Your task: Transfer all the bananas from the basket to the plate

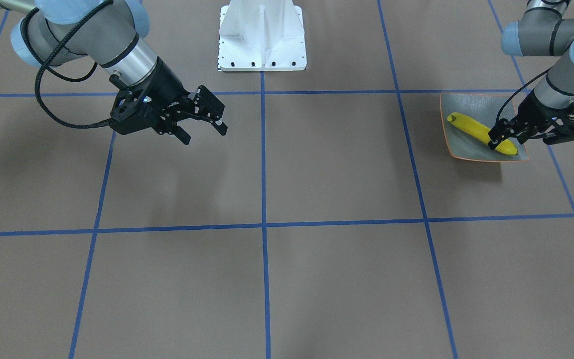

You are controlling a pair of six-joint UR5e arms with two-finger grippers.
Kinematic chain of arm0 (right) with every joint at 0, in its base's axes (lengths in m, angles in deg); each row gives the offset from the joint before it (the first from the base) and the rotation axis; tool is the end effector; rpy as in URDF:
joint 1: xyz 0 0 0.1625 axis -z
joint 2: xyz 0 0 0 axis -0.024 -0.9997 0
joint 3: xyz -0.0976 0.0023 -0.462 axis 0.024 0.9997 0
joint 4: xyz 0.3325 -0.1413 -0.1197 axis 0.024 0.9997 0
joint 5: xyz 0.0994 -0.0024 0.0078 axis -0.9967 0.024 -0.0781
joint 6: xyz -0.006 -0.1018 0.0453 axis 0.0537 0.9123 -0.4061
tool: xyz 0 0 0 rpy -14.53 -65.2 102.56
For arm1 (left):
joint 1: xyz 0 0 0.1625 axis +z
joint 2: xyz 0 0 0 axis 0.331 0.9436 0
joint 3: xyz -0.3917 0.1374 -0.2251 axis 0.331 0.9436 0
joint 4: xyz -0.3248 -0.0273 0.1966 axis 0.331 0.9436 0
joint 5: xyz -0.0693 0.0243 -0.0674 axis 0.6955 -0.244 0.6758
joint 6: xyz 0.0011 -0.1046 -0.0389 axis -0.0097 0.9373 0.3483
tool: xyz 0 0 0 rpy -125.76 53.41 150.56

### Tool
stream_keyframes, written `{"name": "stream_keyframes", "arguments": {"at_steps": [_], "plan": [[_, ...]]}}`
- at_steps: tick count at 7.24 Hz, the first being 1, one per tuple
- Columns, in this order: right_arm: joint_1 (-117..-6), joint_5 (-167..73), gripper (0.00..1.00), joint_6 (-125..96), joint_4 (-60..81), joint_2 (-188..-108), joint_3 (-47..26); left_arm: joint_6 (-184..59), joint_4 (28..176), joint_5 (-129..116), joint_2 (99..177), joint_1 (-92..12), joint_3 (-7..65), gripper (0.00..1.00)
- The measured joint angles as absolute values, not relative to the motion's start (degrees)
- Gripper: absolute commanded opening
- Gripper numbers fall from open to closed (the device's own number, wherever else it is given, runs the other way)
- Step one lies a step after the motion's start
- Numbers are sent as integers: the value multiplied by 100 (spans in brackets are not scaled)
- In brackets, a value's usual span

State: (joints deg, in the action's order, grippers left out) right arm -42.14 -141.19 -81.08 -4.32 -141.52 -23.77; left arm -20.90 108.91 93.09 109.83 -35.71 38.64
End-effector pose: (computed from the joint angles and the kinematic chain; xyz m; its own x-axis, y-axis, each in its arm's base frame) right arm -0.4003 -0.4539 0.2814 0.2757 0.0905 0.9570 -0.2211 0.9748 -0.0284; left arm 0.1800 -0.3888 0.6386 0.6854 -0.1528 -0.7120 0.1802 0.9829 -0.0375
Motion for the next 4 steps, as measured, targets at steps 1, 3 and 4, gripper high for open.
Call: {"name": "stream_keyframes", "arguments": {"at_steps": [1,3,4], "plan": [[-4217,-14119,100,-8111,-435,-14154,-2388,-2094,10902,9338,10985,-3578,3927,100],[-4281,-14102,100,-8108,-438,-14392,-2545,-2089,10905,9578,11074,-3701,4152,100],[-4418,-14080,100,-8085,-438,-14752,-2735,-2087,10903,9842,11196,-3902,4229,100]]}}
